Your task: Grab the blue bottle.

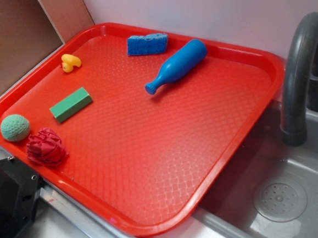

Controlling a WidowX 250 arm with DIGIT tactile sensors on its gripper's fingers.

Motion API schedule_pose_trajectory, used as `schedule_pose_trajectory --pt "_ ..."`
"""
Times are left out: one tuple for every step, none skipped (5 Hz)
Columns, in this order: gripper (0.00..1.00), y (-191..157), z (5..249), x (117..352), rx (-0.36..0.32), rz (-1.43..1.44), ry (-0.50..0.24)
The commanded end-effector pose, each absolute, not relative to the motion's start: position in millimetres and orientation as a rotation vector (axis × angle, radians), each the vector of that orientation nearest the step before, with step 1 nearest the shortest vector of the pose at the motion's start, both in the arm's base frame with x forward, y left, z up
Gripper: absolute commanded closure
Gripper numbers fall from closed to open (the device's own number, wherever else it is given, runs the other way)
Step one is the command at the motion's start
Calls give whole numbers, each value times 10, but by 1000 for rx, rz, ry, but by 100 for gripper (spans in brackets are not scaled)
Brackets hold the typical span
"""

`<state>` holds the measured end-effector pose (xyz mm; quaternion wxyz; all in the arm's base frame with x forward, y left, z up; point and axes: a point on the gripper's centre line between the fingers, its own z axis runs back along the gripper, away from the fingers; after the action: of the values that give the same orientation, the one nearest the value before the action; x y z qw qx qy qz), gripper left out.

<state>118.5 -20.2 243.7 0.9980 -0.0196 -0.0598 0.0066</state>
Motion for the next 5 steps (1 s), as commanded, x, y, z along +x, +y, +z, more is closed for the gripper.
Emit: schedule_pose_trajectory --pt "0 -202 2437 1185 -39 13 -120" --pt "0 -244 2315 1407 -49 28 -225" --pt "0 -296 2113 1741 -54 94 -330" --pt "0 -349 1959 2034 -20 136 -390" --pt "0 -503 1754 2314 -63 79 -413"
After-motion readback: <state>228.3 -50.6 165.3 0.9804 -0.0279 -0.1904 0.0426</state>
